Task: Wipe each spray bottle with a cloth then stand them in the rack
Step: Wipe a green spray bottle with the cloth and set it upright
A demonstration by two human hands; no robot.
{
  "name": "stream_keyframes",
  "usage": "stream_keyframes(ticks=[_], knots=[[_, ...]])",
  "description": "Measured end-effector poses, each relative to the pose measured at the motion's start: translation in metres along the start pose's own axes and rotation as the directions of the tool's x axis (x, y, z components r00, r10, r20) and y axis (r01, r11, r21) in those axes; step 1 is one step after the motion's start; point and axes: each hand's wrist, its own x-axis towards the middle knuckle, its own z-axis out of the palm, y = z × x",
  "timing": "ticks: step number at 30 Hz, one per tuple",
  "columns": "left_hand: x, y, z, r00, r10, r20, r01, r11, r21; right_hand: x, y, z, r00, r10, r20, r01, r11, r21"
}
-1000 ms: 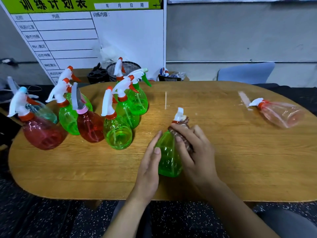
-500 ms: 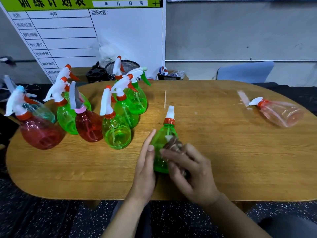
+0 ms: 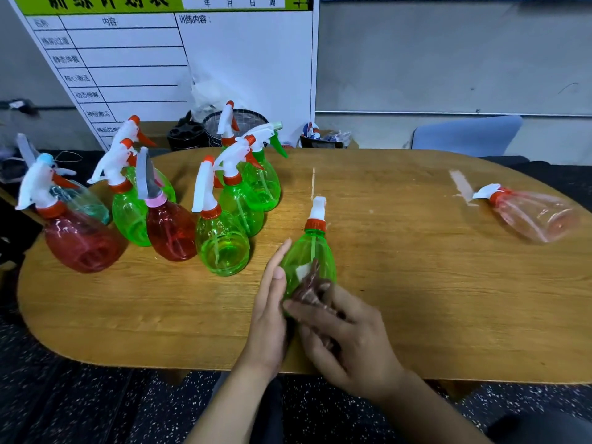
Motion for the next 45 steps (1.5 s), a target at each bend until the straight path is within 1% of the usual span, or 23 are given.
stream_keyframes(ticks=[2, 4, 6, 7, 8, 9, 10, 11, 12, 15, 17, 20, 25, 29, 31, 34, 36, 38, 40, 42, 44, 45], knots=[[-0.001, 0.003, 0.003, 1.000, 0.003, 0.014, -0.003, 1.000, -0.028, -0.008, -0.003, 0.002, 0.999, -0.027, 0.034, 0.027, 1.000, -0.014], [-0.001, 0.003, 0.004, 1.000, 0.025, -0.006, -0.025, 1.000, -0.006, -0.007, -0.003, 0.000, 1.000, 0.018, 0.018, -0.018, 0.999, 0.040], [-0.002, 0.002, 0.003, 0.998, 0.048, -0.042, -0.046, 0.997, 0.056, -0.002, -0.003, -0.005, 0.991, 0.122, -0.060, -0.111, 0.981, 0.157], [-0.002, 0.000, 0.001, 0.998, 0.053, -0.043, -0.049, 0.995, 0.082, 0.003, -0.004, -0.005, 0.967, 0.213, -0.138, -0.177, 0.956, 0.234], [-0.002, -0.002, 0.000, 0.998, 0.053, -0.032, -0.050, 0.994, 0.095, 0.008, -0.004, -0.005, 0.916, 0.328, -0.232, -0.245, 0.913, 0.325], [-0.001, -0.004, -0.001, 0.998, 0.050, -0.024, -0.047, 0.994, 0.097, 0.012, -0.002, -0.004, 0.833, 0.455, -0.314, -0.304, 0.851, 0.427], [-0.002, -0.004, -0.001, 0.999, 0.047, -0.015, -0.046, 0.995, 0.088, 0.016, 0.001, -0.002, 0.735, 0.575, -0.360, -0.348, 0.775, 0.528], [-0.003, -0.005, -0.002, 0.999, 0.047, -0.003, -0.047, 0.996, 0.072, 0.019, 0.004, 0.001, 0.655, 0.668, -0.353, -0.384, 0.696, 0.606], [-0.003, -0.005, -0.002, 0.998, 0.055, 0.011, -0.056, 0.996, 0.063, 0.021, 0.007, 0.003, 0.611, 0.729, -0.308, -0.419, 0.628, 0.655], [-0.004, -0.004, -0.001, 0.996, 0.085, 0.038, -0.088, 0.992, 0.092, 0.023, 0.010, 0.013, 0.562, 0.816, -0.137, -0.505, 0.470, 0.724], [-0.004, -0.003, -0.001, 0.995, 0.088, 0.046, -0.091, 0.993, 0.075, 0.023, 0.008, 0.018, 0.542, 0.834, -0.102, -0.512, 0.423, 0.748], [-0.003, -0.003, -0.003, 0.996, 0.058, 0.073, -0.061, 0.997, 0.038, 0.021, 0.007, 0.018, 0.556, 0.823, -0.112, -0.498, 0.438, 0.748], [-0.004, -0.002, 0.001, 0.992, 0.027, 0.121, -0.032, 0.999, 0.037, 0.015, 0.010, 0.012, 0.555, 0.818, -0.154, -0.468, 0.460, 0.755], [0.001, -0.008, -0.002, 0.992, 0.012, 0.124, -0.027, 0.993, 0.117, 0.011, 0.013, 0.010, 0.555, 0.813, -0.175, -0.491, 0.490, 0.720], [0.002, -0.012, -0.005, 0.992, 0.010, 0.129, -0.028, 0.991, 0.134, 0.008, 0.010, 0.010, 0.596, 0.779, -0.195, -0.498, 0.549, 0.671], [0.002, -0.012, -0.005, 0.992, 0.019, 0.124, -0.034, 0.993, 0.117, 0.011, 0.002, 0.009, 0.699, 0.685, -0.205, -0.503, 0.675, 0.540], [0.002, -0.011, -0.005, 0.994, 0.026, 0.110, -0.038, 0.994, 0.103, 0.017, 0.001, 0.006, 0.738, 0.639, -0.218, -0.485, 0.726, 0.487], [0.002, -0.011, -0.004, 0.993, 0.019, 0.117, -0.033, 0.993, 0.115, 0.023, 0.005, -0.001, 0.770, 0.571, -0.286, -0.442, 0.800, 0.407], [0.000, -0.010, -0.002, 0.990, 0.005, 0.138, -0.025, 0.990, 0.142, 0.030, 0.009, -0.007, 0.809, 0.480, -0.340, -0.398, 0.872, 0.283], [0.000, -0.010, 0.000, 0.990, 0.016, 0.143, -0.038, 0.987, 0.153, 0.036, 0.012, -0.011, 0.846, 0.428, -0.317, -0.394, 0.903, 0.169], [0.000, -0.008, 0.001, 0.991, 0.016, 0.130, -0.036, 0.988, 0.150, 0.039, 0.014, -0.011, 0.895, 0.374, -0.242, -0.381, 0.924, 0.021], [0.001, -0.007, 0.000, 0.993, 0.013, 0.116, -0.029, 0.991, 0.134, 0.038, 0.013, -0.010, 0.920, 0.334, -0.204, -0.349, 0.936, -0.042]])
